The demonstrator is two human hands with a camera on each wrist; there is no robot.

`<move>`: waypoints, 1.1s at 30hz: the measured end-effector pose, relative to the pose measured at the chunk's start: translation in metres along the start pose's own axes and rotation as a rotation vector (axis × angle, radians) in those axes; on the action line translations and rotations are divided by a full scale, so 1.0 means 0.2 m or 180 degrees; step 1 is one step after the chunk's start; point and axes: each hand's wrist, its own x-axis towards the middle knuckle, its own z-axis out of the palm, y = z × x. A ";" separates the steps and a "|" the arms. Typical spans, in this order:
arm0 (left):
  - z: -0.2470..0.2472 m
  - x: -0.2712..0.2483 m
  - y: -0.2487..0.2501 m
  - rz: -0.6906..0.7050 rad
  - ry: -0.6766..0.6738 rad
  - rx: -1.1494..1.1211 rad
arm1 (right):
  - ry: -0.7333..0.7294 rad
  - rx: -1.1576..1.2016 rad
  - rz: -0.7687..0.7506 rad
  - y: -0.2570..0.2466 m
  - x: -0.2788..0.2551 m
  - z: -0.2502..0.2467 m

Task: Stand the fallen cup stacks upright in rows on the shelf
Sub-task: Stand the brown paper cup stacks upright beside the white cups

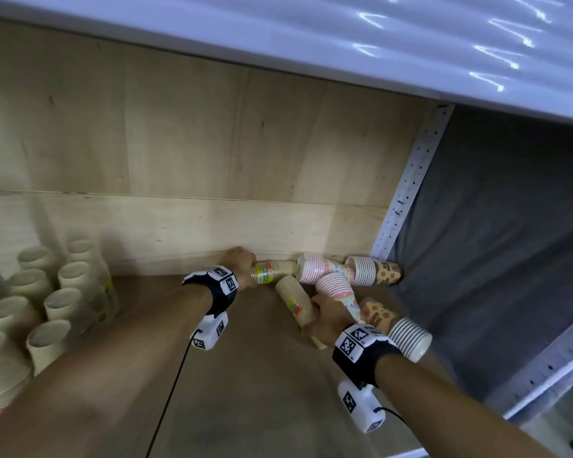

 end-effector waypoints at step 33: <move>-0.14 -0.32 -0.02 0.0175 -0.0234 -0.1277 | 0.0570 0.0200 -0.0122 -0.17 -0.13 -0.28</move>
